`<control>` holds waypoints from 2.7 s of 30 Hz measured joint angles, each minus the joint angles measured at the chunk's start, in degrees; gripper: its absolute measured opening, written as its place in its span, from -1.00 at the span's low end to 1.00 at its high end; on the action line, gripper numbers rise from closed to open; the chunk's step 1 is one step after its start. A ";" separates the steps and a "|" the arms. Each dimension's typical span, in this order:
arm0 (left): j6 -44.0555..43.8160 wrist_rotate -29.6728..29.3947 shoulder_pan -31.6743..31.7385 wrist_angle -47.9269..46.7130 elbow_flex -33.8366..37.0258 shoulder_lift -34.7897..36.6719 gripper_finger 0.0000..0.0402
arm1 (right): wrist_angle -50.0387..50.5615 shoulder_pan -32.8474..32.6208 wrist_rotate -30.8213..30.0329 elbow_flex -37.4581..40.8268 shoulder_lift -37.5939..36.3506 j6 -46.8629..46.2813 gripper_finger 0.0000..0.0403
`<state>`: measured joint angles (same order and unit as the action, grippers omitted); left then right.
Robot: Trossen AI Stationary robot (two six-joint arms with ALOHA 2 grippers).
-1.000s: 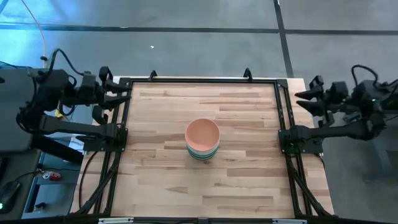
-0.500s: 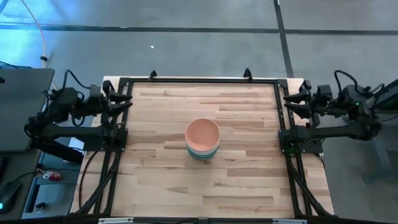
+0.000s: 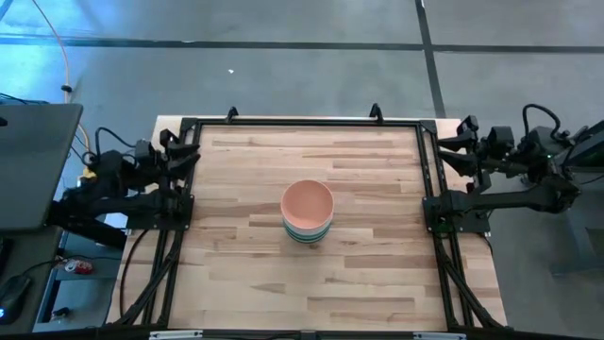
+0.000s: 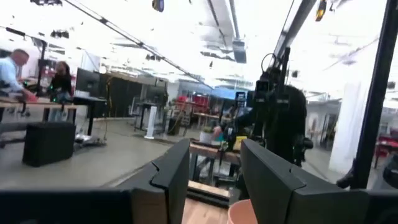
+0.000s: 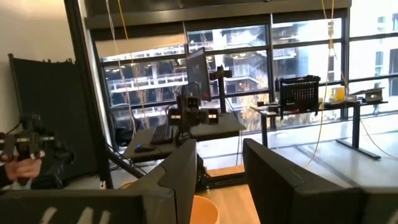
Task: Nest bowls inside each other
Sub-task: Return to Home Position
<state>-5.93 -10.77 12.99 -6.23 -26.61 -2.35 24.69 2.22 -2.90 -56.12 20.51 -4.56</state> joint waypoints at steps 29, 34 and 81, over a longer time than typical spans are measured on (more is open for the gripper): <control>-4.36 -6.94 -0.02 28.62 20.53 1.62 -0.35 | -1.46 0.00 2.27 0.00 0.02 2.24 -0.38; -7.07 -4.97 -0.03 30.48 21.74 1.35 -0.35 | -1.46 0.00 2.25 0.00 0.02 3.03 -0.38; -5.82 15.80 -11.42 12.63 21.25 2.11 -0.35 | -5.07 0.00 0.31 0.04 2.92 -7.19 -0.38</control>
<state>-11.75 5.03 1.57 6.41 -5.35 -0.23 19.61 2.22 -2.59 -56.08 23.43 -11.75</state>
